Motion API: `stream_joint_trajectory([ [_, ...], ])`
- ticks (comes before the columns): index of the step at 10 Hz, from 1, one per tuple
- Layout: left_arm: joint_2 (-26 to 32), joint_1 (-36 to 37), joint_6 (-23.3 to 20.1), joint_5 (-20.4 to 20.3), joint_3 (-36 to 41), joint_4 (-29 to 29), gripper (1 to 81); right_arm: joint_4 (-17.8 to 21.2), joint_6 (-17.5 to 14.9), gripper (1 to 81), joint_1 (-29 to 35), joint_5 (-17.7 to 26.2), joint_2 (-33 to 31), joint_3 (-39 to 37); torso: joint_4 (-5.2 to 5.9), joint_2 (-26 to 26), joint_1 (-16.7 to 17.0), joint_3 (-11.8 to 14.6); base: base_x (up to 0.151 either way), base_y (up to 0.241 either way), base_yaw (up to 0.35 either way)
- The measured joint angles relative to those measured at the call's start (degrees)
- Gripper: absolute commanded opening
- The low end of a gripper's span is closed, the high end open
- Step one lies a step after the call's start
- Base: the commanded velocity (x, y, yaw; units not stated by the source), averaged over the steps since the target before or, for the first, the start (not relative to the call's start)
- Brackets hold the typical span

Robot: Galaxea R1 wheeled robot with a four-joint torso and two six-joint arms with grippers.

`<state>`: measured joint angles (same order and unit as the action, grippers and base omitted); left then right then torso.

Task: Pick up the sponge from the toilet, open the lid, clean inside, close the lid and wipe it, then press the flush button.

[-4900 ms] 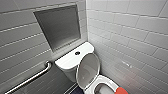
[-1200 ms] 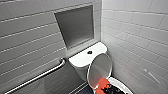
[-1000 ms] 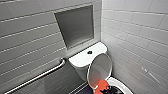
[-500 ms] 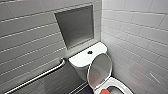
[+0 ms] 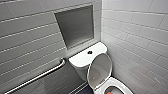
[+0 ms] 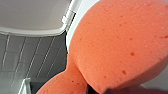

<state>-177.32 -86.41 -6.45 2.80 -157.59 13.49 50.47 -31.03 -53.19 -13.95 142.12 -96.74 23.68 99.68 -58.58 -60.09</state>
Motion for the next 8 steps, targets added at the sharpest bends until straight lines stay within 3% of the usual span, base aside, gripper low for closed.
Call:
stream_joint_trajectory([
  [3,0.0,0.0,0.0,0.0,0.0,0.0,81.1,-1.2,0.0,1.0,-3.7,-5.4,-4.6,4.5,0.0,0.0,0.0,0.0,0.0,0.0,0.0],
  [8,0.0,0.0,-0.8,0.0,0.0,0.0,81.1,-4.1,0.2,1.0,-8.6,-8.6,-9.0,9.4,0.0,0.0,0.0,0.0,0.0,0.0,0.0],
])
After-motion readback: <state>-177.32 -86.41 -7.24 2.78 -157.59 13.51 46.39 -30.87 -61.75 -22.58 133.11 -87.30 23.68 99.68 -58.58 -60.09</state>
